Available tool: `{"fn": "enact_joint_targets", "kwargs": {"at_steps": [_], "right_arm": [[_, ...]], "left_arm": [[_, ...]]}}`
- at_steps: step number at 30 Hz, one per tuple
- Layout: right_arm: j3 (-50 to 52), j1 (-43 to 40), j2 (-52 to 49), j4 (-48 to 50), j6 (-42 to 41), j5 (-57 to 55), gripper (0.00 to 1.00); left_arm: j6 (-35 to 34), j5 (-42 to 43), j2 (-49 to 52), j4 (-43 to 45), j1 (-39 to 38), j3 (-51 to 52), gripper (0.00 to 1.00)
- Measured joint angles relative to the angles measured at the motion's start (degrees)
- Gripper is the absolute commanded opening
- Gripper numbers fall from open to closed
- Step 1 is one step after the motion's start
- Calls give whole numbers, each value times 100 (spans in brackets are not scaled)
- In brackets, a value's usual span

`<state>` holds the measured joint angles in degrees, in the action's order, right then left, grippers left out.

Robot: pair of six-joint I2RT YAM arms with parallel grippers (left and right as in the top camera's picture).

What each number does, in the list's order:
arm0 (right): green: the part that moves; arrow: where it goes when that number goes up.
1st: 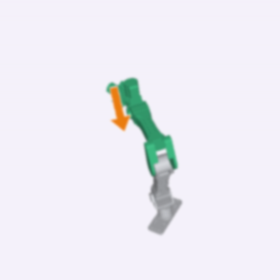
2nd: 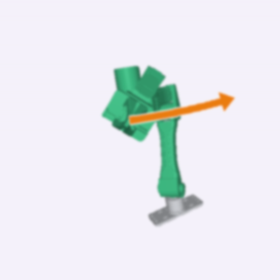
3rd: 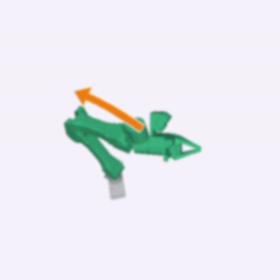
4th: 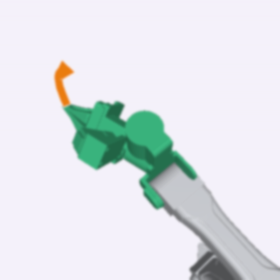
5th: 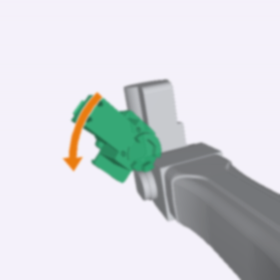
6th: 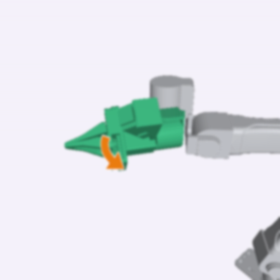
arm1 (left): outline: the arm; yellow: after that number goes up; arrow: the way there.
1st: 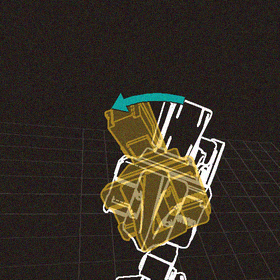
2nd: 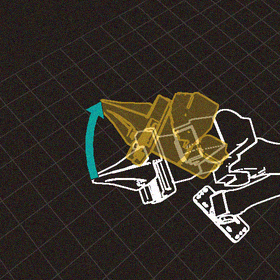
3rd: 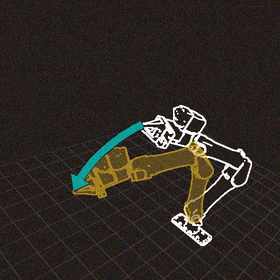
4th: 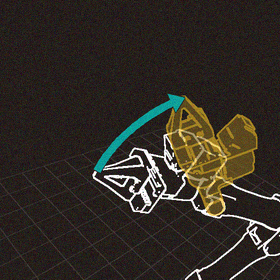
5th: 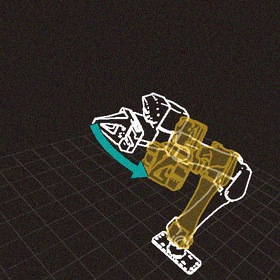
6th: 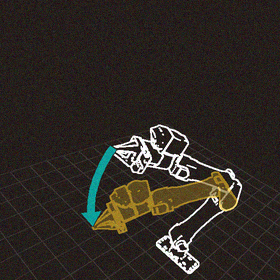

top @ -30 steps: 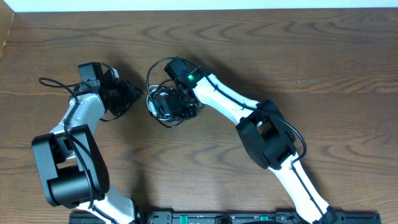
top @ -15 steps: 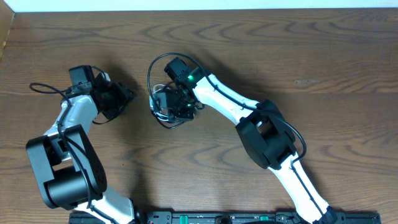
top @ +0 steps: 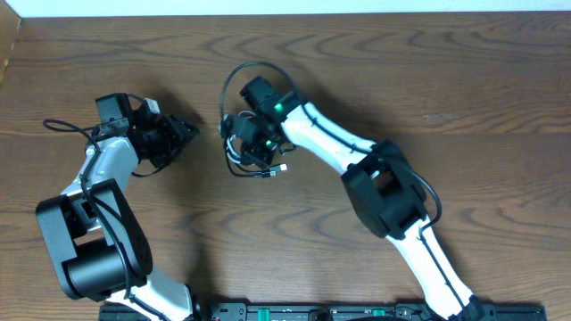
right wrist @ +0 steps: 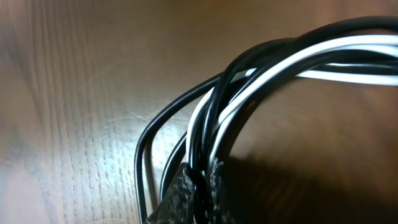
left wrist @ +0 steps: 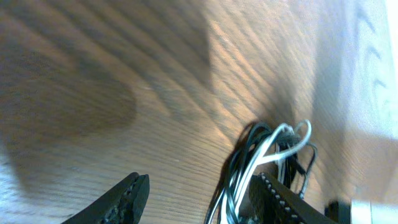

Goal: Untangle cables

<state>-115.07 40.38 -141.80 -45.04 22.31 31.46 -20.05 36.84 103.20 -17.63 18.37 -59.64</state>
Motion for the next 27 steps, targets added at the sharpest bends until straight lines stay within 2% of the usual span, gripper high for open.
{"fn": "enact_joint_targets", "kwargs": {"at_steps": [10,18,27], "right_arm": [[-2,-841,0,975,-1635,1609,1],[-2,-1069,0,1550,-2623,2791,1],[0,-1069,0,2566,-3628,3379,1]], "left_arm": [[608,1119,0,188,0,0,56],[1364,2417,0,358,-28,0,56],[1659,2865,0,402,-210,0,55]]}}
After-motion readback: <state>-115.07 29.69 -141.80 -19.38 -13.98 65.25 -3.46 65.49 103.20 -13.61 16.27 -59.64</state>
